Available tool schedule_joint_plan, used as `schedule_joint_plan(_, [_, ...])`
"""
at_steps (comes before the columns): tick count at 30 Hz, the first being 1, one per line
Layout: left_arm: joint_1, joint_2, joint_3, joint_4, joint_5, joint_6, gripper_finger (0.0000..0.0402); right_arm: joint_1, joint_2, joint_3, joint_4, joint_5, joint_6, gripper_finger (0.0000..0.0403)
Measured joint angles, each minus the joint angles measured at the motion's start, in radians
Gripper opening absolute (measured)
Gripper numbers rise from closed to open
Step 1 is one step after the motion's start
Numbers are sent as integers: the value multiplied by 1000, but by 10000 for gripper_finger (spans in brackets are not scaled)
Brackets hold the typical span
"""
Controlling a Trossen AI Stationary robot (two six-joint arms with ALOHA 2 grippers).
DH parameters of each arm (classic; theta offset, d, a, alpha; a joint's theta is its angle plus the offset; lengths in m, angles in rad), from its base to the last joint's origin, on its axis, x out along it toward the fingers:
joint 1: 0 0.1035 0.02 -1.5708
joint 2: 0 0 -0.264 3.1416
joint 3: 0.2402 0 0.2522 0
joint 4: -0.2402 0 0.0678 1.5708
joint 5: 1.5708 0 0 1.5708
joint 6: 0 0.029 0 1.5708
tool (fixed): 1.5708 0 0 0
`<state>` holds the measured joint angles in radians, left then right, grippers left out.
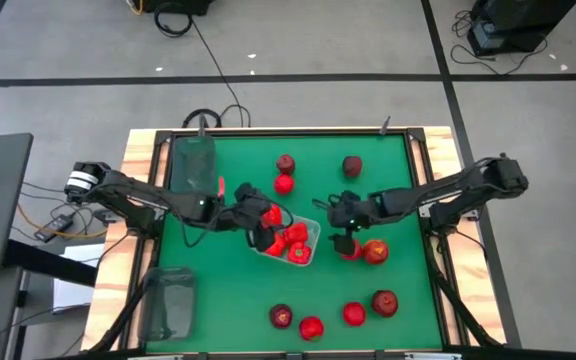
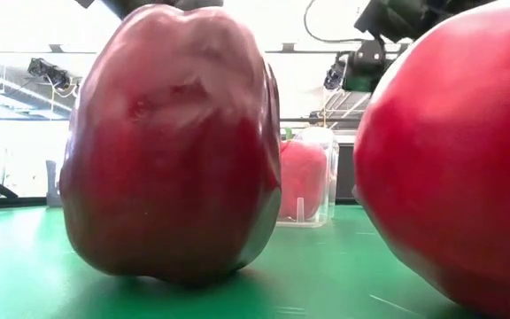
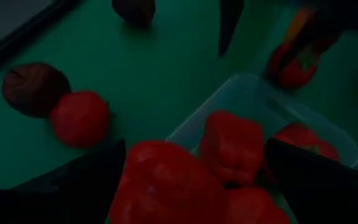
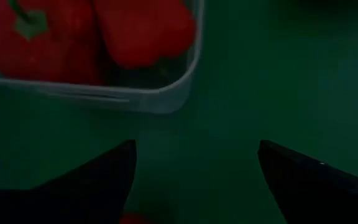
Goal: Sort produce into baskets
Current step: Adjust the transparent bin, then put the red apple into the top black bin
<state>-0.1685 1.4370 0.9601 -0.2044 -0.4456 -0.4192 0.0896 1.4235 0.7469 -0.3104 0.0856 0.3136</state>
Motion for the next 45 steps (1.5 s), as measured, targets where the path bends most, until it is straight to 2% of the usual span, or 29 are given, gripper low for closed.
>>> schedule_joint_plan(6, [-2,0,16,-3,-1,23,394,0,86,-2,166,-111,-33,347])
schedule_joint_plan(9, [-2,0,16,-4,-1,24,394,-17,109,-1,212,-112,-33,347])
schedule_joint_plan(12, [-2,0,16,-3,-1,25,394,-44,105,-1,213,-56,-25,347])
schedule_joint_plan(18, [-2,0,16,-6,-1,52,394,-113,13,-1,254,152,-34,347])
schedule_joint_plan(22, [-2,0,16,-7,-22,102,394,-163,-53,-1,211,115,-47,347])
schedule_joint_plan(25, [0,0,16,-7,-97,154,394,-173,-96,-1,161,110,-44,347])
schedule_joint_plan(27, [12,0,16,-2,-134,197,394,-171,-117,-1,137,132,-44,347])
schedule_joint_plan(31, [61,0,16,-9,-141,236,394,-168,-143,-1,162,190,-52,347])
schedule_joint_plan(34, [114,0,16,-9,-141,260,394,-194,-107,-1,326,234,-111,347])
schedule_joint_plan(37, [179,0,16,-19,-139,270,394,-251,-25,4,508,194,-152,347])
schedule_joint_plan(40, [246,0,16,-72,-126,257,393,-295,45,36,518,151,-160,347])
schedule_joint_plan(45, [326,10,16,-165,-121,232,393,-335,129,60,538,148,-179,347])
